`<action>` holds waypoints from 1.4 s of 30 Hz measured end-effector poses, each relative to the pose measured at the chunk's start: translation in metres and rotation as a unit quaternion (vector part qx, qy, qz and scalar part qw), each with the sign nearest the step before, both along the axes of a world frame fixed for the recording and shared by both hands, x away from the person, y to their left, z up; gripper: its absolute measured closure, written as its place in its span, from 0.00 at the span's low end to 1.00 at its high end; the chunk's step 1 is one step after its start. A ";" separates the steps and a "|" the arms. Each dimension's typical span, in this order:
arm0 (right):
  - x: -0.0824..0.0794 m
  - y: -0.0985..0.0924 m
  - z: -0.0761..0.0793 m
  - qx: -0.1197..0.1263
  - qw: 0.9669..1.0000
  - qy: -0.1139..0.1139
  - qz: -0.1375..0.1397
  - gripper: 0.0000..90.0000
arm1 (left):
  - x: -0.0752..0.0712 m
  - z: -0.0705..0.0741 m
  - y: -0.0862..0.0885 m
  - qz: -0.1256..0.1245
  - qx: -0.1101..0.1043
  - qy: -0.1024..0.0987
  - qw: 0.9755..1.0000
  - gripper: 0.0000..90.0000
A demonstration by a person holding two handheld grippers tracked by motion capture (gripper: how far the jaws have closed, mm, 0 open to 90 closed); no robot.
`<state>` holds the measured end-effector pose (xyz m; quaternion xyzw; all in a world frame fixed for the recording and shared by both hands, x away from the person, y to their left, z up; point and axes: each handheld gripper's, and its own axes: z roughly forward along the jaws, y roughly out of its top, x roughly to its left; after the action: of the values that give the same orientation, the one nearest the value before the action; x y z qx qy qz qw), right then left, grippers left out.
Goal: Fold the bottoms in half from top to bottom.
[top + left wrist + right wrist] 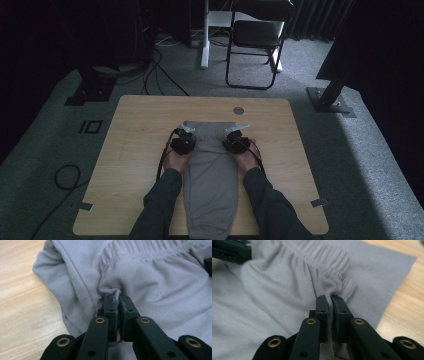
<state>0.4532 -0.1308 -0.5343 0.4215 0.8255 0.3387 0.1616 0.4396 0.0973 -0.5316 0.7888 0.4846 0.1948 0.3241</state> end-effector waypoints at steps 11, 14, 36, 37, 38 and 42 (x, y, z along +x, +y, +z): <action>-0.055 -0.022 0.057 0.053 0.995 -0.074 0.031 0.93 | -0.075 0.068 0.015 -0.051 -0.072 -0.085 0.993 0.96; -0.088 -0.028 0.056 0.059 0.994 -0.073 0.055 0.93 | -0.110 0.058 0.016 -0.073 -0.064 -0.072 0.993 0.96; -0.100 -0.020 -0.013 0.022 0.998 -0.003 0.051 0.93 | -0.109 -0.017 0.012 -0.057 -0.031 -0.001 0.998 0.95; -0.096 -0.020 -0.014 0.022 0.999 -0.003 0.048 0.93 | -0.104 -0.017 0.012 -0.054 -0.032 -0.002 0.998 0.95; -0.096 -0.020 -0.014 0.022 0.999 -0.003 0.048 0.93 | -0.104 -0.017 0.012 -0.054 -0.032 -0.002 0.998 0.95; -0.067 -0.014 -0.012 0.009 0.999 -0.005 0.033 0.93 | -0.073 -0.017 0.010 -0.037 -0.033 -0.003 0.999 0.95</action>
<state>0.3860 -0.1451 -0.5463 0.3938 0.8350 0.3535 0.1509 0.3664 0.1072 -0.5487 0.7942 0.4605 0.1690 0.3585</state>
